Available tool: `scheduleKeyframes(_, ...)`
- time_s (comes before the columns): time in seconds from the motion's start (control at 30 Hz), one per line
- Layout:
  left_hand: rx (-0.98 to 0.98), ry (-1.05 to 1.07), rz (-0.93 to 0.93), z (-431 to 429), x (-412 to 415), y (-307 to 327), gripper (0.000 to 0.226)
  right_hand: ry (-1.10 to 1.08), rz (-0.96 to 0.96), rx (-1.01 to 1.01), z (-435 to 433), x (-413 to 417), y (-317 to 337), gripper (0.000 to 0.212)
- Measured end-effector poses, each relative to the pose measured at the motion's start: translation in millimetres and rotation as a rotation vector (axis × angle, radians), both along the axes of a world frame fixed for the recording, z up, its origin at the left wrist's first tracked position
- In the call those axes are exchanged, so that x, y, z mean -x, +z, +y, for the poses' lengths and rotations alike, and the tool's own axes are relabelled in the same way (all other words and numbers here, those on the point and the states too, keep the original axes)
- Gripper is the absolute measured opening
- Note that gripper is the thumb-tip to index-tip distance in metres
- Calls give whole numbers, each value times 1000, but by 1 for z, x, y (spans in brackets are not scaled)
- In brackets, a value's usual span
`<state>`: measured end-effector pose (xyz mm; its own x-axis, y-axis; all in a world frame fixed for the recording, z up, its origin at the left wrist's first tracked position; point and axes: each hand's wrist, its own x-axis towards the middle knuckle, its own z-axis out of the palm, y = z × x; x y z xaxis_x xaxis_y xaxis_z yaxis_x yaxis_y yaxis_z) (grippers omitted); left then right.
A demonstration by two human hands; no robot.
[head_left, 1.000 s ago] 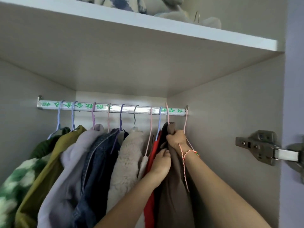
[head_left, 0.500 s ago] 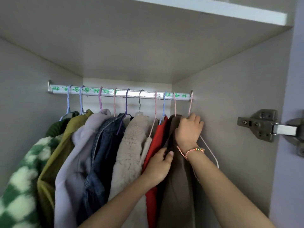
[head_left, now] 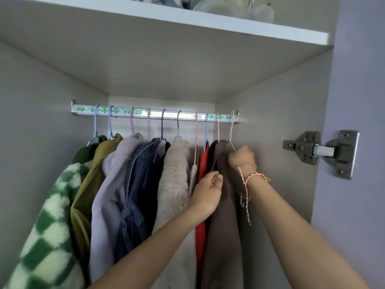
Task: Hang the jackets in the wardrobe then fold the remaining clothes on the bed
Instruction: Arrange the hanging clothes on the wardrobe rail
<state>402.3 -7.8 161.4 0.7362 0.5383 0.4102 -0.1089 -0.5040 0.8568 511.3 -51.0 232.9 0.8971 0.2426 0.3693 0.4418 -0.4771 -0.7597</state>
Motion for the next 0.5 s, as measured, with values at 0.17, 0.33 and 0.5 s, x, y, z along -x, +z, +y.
scheduleKeyframes(0.17, 136, -37, -52, -9, 19, 8, 35, -12, -13, -127, -8, 9, 18, 31)
scheduleKeyframes(0.33, 130, -41, -103, -12, 50, 19, 23, 129, 68, -243, -13, 39, 28, 16)
scheduleKeyframes(0.5, 239, -11, -108, -2, 101, 25, 25, 443, 73, -213, -28, 143, -21, 21)
